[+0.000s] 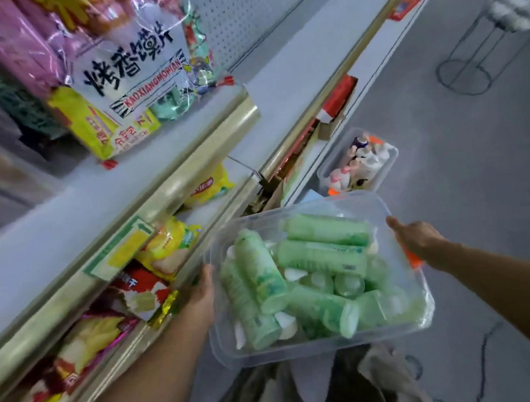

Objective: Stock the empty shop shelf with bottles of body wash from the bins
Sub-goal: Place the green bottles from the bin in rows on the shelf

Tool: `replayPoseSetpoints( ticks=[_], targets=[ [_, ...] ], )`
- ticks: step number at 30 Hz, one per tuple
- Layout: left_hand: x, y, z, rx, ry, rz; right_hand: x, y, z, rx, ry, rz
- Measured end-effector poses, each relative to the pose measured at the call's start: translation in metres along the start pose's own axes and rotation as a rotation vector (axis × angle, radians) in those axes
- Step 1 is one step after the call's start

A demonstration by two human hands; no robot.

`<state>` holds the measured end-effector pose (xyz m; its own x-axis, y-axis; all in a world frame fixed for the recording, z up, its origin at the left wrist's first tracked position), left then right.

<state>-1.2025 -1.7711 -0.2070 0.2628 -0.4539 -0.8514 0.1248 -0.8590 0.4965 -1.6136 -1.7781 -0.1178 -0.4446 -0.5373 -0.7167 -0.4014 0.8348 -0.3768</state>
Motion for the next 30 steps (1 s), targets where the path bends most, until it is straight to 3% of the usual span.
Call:
replayPoseSetpoints(
  ticks=[3, 10, 14, 24, 30],
  targets=[
    [-0.034, 0.007, 0.024, -0.013, 0.091, -0.008, 0.055, -0.035, -0.010, -0.047, -0.082, -0.065],
    [-0.047, -0.011, 0.103, -0.397, 0.345, -0.177, 0.153, -0.126, -0.030, -0.295, -0.208, -0.284],
    [-0.048, -0.010, 0.142, -0.499, 0.509, -0.240, 0.195, -0.165, -0.031, -0.446, -0.264, -0.386],
    [-0.007, -0.012, 0.169, -0.458, 0.530, -0.283, 0.262, -0.182, -0.014, -0.478, -0.366, -0.354],
    [-0.014, -0.009, 0.173, -0.594, 0.518, -0.341, 0.267, -0.183, -0.015, -0.441, -0.389, -0.346]
  ],
)
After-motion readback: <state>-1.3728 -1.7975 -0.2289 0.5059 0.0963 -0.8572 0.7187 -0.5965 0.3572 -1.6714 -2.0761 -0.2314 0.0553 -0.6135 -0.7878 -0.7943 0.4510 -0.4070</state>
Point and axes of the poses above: each hand's wrist, its own x-axis towards the middle knuckle, its own z-axis out of the palm, y = z × x, the point moved 2 cm from there along x, towards the middle knuckle, and after that the axes turned 6 degrees about -y, right-handed, at the moved point
